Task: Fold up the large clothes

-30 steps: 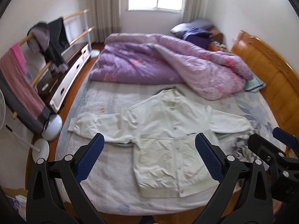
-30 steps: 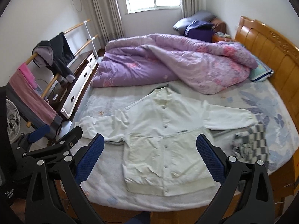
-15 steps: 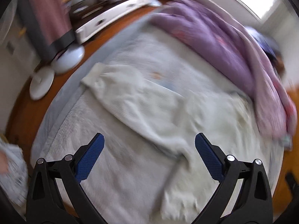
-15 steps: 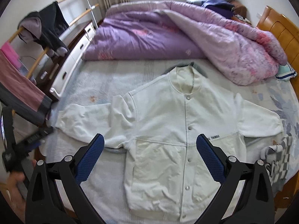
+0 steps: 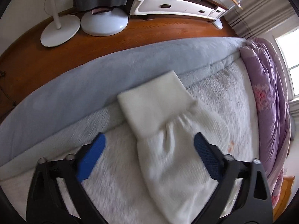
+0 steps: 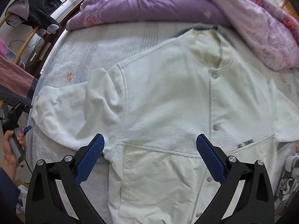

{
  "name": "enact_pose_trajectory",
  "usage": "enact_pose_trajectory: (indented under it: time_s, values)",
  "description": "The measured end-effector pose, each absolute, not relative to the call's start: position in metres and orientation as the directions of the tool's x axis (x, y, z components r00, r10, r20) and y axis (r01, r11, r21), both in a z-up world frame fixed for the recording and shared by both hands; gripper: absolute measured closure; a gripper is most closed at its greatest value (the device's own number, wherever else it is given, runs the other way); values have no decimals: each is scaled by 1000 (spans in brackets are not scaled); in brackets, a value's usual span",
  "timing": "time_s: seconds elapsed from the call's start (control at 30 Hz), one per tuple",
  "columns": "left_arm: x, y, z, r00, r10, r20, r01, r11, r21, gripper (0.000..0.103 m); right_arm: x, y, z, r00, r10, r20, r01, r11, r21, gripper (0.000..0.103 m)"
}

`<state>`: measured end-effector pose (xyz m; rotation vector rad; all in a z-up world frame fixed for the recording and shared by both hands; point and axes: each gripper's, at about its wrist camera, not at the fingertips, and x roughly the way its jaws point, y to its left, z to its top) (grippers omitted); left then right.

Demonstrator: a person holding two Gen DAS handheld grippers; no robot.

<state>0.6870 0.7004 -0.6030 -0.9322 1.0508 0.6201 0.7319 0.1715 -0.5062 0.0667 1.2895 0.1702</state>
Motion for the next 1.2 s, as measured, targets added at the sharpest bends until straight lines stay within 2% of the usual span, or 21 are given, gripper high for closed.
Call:
enact_pose_trajectory:
  time_s: [0.03, 0.1, 0.17, 0.2, 0.23, 0.27, 0.37, 0.47, 0.57, 0.73, 0.83, 0.97, 1.07, 1.13, 1.2]
  values:
    - [691, 704, -609, 389, -15, -921, -806, 478, -349, 35, 734, 172, -512, 261, 167, -951, -89, 985, 148, 8]
    - [697, 707, -618, 379, -32, -925, -812, 467, -350, 39, 739, 173, -522, 254, 193, -948, -94, 980, 175, 8]
    - [707, 709, -621, 368, -6, -930, -789, 526, -316, 59, 743, 174, -532, 245, 208, -947, -94, 977, 190, 13]
    - [707, 708, -617, 379, 12, -925, -779, 544, -312, 76, 747, 174, -537, 240, 222, -945, -89, 974, 206, 16]
    - [706, 711, -615, 377, 29, -926, -787, 537, -304, 95, 750, 174, -542, 233, 237, -943, -86, 971, 222, 28]
    - [700, 715, -611, 389, 35, -921, -798, 512, -318, 95, 753, 176, -546, 225, 245, -943, -83, 969, 232, 40]
    - [682, 717, -583, 432, 91, -897, -790, 518, -328, 95, 763, 181, -563, 186, 297, -936, -87, 954, 286, 63]
    - [664, 715, -558, 456, 135, -880, -783, 531, -324, 95, 771, 193, -577, 156, 355, -922, -121, 933, 339, 82]
    - [647, 709, -531, 488, 184, -853, -781, 529, -332, 95, 778, 207, -594, 121, 381, -917, -149, 920, 362, 95]
    - [632, 686, -496, 506, 252, -825, -775, 552, -307, 95, 787, 215, -644, 3, 381, -925, -87, 921, 379, 101]
    - [631, 667, -481, 486, 293, -824, -771, 588, -245, 95, 796, 206, -650, -44, 418, -907, -35, 907, 419, 103]
    - [617, 671, -493, 436, 295, -850, -822, 516, -242, 95, 798, 190, -642, -77, 482, -873, -38, 873, 486, 102]
    - [612, 675, -514, 392, 258, -883, -839, 495, -228, 95, 793, 168, -624, -50, 513, -857, -58, 855, 516, 96]
    - [607, 671, -511, 374, 286, -882, -848, 492, -200, 95, 788, 151, -610, -20, 530, -848, -75, 845, 529, 96]
    - [605, 652, -485, 413, 340, -845, -831, 520, -198, 96, 786, 128, -594, 14, 542, -840, -89, 838, 539, 96]
